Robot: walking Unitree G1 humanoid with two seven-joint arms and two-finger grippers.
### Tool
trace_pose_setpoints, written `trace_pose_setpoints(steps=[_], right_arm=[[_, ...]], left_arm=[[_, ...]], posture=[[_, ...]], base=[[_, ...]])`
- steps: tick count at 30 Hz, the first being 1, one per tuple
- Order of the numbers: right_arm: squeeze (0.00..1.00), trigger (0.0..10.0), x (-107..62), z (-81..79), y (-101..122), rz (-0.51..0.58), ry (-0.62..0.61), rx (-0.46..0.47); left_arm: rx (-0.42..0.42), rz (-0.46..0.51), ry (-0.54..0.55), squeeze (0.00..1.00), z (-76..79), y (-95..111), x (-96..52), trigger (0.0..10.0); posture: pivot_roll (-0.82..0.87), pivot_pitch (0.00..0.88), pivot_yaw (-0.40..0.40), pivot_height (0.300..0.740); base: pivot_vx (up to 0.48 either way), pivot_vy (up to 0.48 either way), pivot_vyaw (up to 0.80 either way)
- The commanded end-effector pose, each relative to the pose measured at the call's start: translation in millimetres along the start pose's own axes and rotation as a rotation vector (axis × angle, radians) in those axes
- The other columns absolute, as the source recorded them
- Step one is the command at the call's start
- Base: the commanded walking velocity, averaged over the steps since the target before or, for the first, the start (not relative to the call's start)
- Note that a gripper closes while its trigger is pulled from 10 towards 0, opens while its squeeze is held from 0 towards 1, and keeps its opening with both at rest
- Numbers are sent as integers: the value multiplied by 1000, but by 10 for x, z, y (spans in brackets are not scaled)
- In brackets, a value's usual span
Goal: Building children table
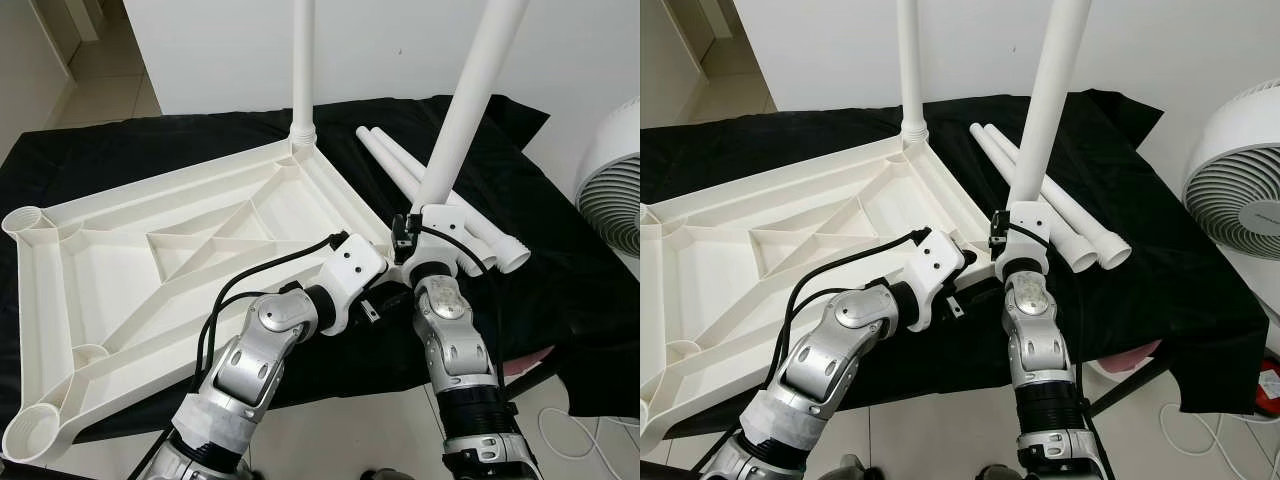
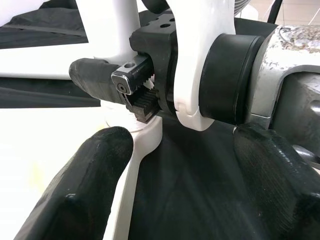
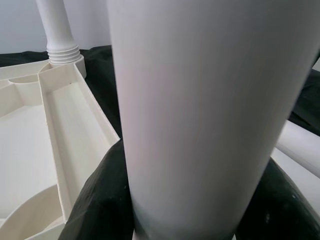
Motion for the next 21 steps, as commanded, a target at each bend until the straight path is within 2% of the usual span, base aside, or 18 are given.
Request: trace_pose_setpoints(steps=[1,2,7,8,12,13,14,15,16,17,20,21], right_arm=[[0,10000,-48,-59,-48,-39,6,52],[1000,10000,-50,-55,-38,-33,6,48],[1000,10000,-53,-53,-30,-30,7,51],[1000,10000,-33,-44,-21,-15,56,64],[1000,10000,17,48,2,24,123,48],[922,10000,39,81,7,39,167,42],[922,10000,39,81,7,39,167,42],[353,10000,54,104,9,47,202,29],[353,10000,54,104,9,47,202,29],[0,10000,78,139,12,58,254,9],[0,10000,114,205,15,77,387,-30],[0,10000,114,205,15,77,387,-30]], left_arm=[[4,18,41,0,-36,18,13,10000],[5,18,43,0,-40,16,11,10000],[4,18,45,0,-46,13,8,10000],[4,15,50,0,-60,-1,-2,10000],[4,2,60,0,-98,-55,-40,10000],[5,-3,63,0,-115,-80,-64,10000],[5,-3,63,0,-115,-80,-64,10000],[8,-8,62,0,-126,-99,-86,10000],[8,-8,62,0,-126,-99,-86,10000],[13,-18,58,0,-144,-122,-122,10000],[26,-35,29,0,-149,-143,-194,10000],[26,-35,29,0,-149,-143,-194,10000]], posture=[[-135,4,41,740],[-135,4,41,740],[-131,0,38,740],[-129,0,34,740],[-129,0,34,740],[-129,0,34,740],[-129,0,34,740],[-128,1,33,740],[-128,1,33,740],[-125,4,33,740],[-123,7,36,740],[-123,7,36,740]], base=[[0,0,0],[0,0,0],[0,0,0],[0,0,0],[0,0,0],[0,0,0],[0,0,0],[0,0,0],[0,0,0],[0,0,0],[0,0,0],[0,0,0]])
Point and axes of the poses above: a point about 5 cm out from each wrist's last joint towards the gripper, its own x axis pointing out of the wrist towards the gripper, its own y axis along the axis of the wrist's last joint, z = x × y, the point moved 3 cm from there along x, pointing out of the wrist towards the gripper, and after that the axes turned 15 degrees about -x, right-handed, at the moved point
